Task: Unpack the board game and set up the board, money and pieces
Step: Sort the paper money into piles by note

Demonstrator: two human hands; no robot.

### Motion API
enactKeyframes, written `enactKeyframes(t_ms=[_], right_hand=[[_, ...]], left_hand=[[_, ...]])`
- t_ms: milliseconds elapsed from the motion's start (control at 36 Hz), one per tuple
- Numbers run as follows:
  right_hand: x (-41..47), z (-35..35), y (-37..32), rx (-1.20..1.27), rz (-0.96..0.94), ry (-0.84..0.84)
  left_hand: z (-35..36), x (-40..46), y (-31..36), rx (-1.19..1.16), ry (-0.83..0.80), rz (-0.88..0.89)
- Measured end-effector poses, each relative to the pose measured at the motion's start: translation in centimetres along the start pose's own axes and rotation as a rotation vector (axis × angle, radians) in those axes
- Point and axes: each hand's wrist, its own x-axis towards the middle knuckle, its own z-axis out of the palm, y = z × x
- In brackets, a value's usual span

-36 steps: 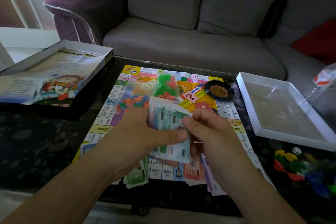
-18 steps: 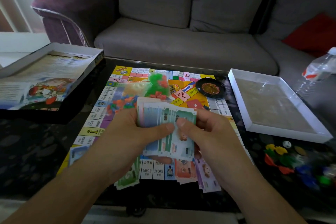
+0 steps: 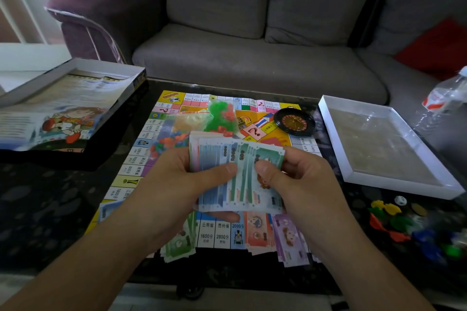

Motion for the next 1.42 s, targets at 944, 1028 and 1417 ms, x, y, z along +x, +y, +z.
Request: enactKeyframes(t_ms=[944, 1028, 1417], right_hand=[[0.4, -1.0, 0.5, -0.295, 0.14, -0.079], [0.0, 0.7, 2.0, -0.403, 0.2, -0.165], [-1.5, 4.8, 4.3, -1.121, 0.018, -0.181]], left_hand=[[-1.1, 0.8, 0.7, 0.117, 0.22, 0.084], [-1.5, 0.9, 0.9, 0.114, 0.232, 0.091], [-1.3, 0.5, 0.9, 0.086, 0.206, 0.1]])
